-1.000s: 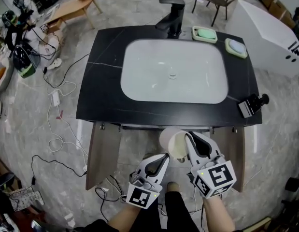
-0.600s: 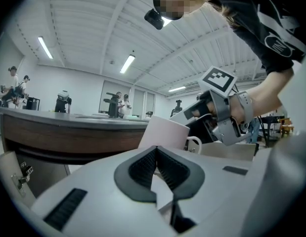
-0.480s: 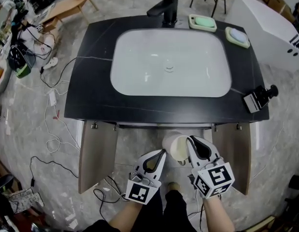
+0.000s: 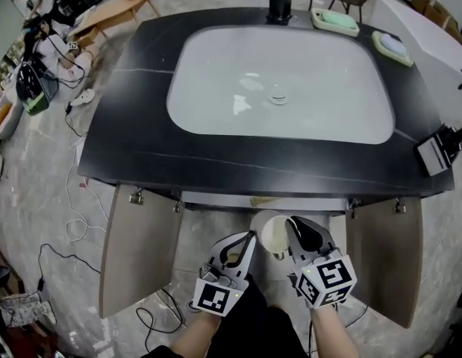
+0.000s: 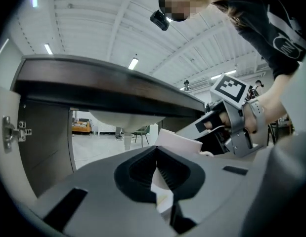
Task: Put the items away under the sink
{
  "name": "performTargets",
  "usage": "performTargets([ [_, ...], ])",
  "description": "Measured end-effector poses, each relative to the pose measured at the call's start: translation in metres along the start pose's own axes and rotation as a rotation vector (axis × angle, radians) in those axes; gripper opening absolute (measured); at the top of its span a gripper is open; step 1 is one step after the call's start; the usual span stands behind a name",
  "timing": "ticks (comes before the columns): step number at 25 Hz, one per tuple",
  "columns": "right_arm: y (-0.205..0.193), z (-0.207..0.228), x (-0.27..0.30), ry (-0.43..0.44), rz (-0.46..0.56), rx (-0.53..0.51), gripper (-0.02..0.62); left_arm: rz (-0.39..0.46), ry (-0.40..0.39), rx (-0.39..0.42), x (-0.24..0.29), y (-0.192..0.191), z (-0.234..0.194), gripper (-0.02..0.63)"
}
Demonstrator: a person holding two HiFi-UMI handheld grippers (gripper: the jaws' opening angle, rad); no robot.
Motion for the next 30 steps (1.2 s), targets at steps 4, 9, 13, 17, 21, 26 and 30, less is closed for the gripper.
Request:
performTargets([
  [4,-0.072,0.012,0.027,0.013,0.033,0.015,0.052,-0.018,-0.068,0.164,-0.008,-0.073,-0.005,0.009],
  [9,-0.139,0.039,0.072,0.042,0.094,-0.012,0.052,0.121,0.049,-0.079,0.004,-0.15,-0.023,0.009],
  [13,-0.187,0.055,0.1,0.07,0.133,0.021,0.052,0.135,0.033,-0.045,0.003,-0.203,-0.03,0.009],
  [17,-0.214,0.052,0.123,0.109,0.157,-0.032,0.052,0.178,0.065,-0.029,-0.007,-0.237,-0.04,0.009],
  [21,-0.22,0.044,0.145,0.139,0.162,-0.083,0.052,0.186,0.12,0.023,-0.014,-0.255,-0.054,0.009],
  [26,-0.218,0.037,0.176,0.15,0.147,-0.099,0.052,0.169,0.15,0.052,-0.017,-0.264,-0.068,0.009],
  [30,-0.221,0.027,0.198,0.17,0.113,-0.132,0.054,0.159,0.182,0.047,-0.022,-0.275,-0.082,0.009],
])
Point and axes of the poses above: the fingertips, and each gripper's own axes: x forward along the fingers, z to its right, y out of its top, the point moved 5 cm from there along -x, backward along the fingers, and after that the axes turned 6 degrees about z, right-handed, at the moved point
